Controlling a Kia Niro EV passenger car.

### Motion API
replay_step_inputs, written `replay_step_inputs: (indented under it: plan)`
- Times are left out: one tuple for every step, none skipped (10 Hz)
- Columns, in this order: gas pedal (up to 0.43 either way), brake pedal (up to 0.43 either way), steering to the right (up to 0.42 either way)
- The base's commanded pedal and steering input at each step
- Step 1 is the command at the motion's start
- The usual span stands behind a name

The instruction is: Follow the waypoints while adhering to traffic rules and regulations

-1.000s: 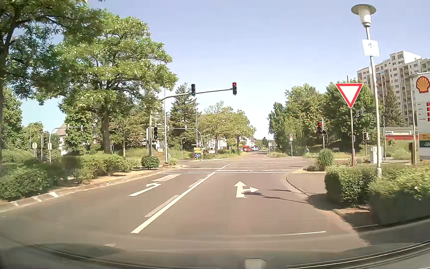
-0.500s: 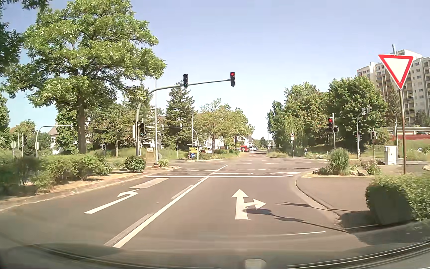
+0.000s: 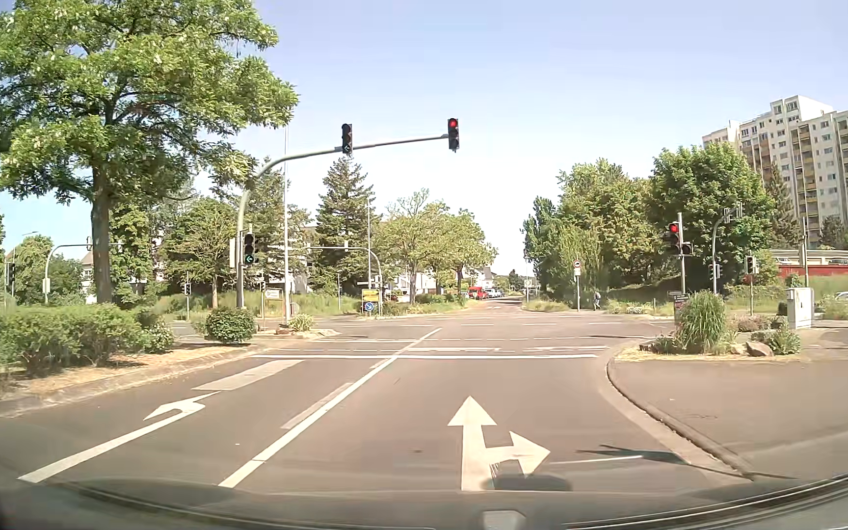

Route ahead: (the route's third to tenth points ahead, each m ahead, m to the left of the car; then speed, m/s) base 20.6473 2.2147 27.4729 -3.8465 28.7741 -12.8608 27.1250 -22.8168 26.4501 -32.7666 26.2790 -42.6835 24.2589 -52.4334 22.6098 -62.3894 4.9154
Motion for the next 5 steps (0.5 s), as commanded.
replay_step_inputs:
  plan:
    - [0.000,0.244,0.023]
    - [0.000,0.238,0.024]
    - [0.000,0.238,0.024]
    - [0.000,0.232,0.024]
    - [0.000,0.232,0.026]
